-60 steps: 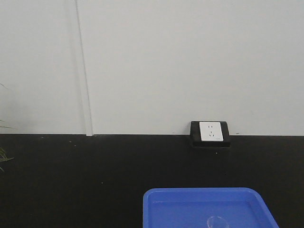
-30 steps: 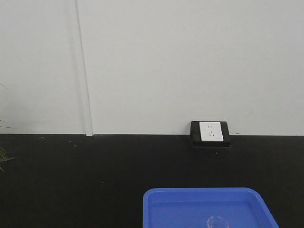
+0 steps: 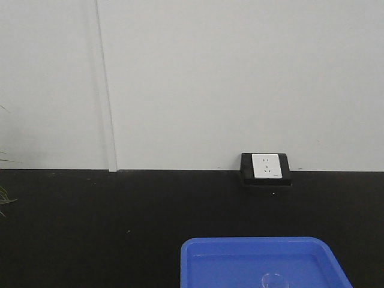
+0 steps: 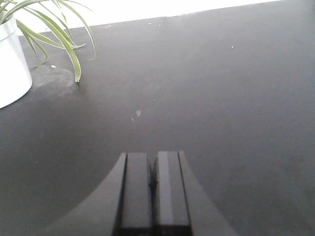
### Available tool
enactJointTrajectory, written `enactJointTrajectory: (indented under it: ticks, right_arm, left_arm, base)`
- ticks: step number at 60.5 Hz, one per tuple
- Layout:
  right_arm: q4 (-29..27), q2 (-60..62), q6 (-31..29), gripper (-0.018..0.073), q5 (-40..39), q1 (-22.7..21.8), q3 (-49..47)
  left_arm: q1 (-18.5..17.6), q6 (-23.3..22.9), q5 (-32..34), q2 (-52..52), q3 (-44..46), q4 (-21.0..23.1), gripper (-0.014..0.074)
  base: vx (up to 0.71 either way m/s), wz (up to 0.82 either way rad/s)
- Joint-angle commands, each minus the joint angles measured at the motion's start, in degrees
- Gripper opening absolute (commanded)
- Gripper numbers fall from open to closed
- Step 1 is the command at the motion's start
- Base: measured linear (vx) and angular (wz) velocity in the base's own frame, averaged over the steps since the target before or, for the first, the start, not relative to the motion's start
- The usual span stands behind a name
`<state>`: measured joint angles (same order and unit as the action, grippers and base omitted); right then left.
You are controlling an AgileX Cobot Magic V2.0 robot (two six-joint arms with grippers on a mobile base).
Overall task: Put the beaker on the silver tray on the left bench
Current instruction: 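Close the right gripper around the beaker rim and lift it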
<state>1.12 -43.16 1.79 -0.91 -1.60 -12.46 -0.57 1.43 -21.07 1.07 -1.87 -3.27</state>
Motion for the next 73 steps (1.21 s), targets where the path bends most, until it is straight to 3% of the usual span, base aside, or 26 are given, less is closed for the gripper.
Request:
enactJointTrajectory:
  ticks: [1, 10, 23, 30, 46, 73]
  right_arm:
    - [0.19, -3.15, 0.06, 0.0490, -9.12, -0.14, -2.19]
    - [3.56, -8.35, 0.06, 0.0519, -12.48, 1.46, -2.58]
    - [6.25, -15.07, -0.04, 0.0519, -17.46, 13.45, -2.58]
    - [6.25, -22.43, -0.28, 0.0519, -25.76, 16.20, -2.58]
    - [6.06, -40.12, -0.17, 0.0519, -43.23, 16.58, -2.84]
    - [6.19, -60.75, 0.04, 0.0519, -47.59, 16.58, -16.52]
  left_arm:
    - [-0.31, -0.10, 4.61, 0.52, -1.23, 0.17, 0.0001]
    - [-0.31, -0.10, 4.61, 0.52, -1.23, 0.17, 0.0001]
    - [-0.31, -0.10, 4.61, 0.52, -1.23, 0.17, 0.0001]
    - [-0.31, -0.10, 4.61, 0.52, -1.23, 0.17, 0.0001]
    - [-0.31, -0.10, 4.61, 0.52, -1.23, 0.17, 0.0001]
    - [-0.31, -0.10, 4.61, 0.52, -1.23, 0.17, 0.0001]
  base:
    - [0.00, 0.00]
    - [0.00, 0.00]
    - [0.00, 0.00]
    - [0.00, 0.00]
    - [0.00, 0.00]
    - [0.00, 0.00]
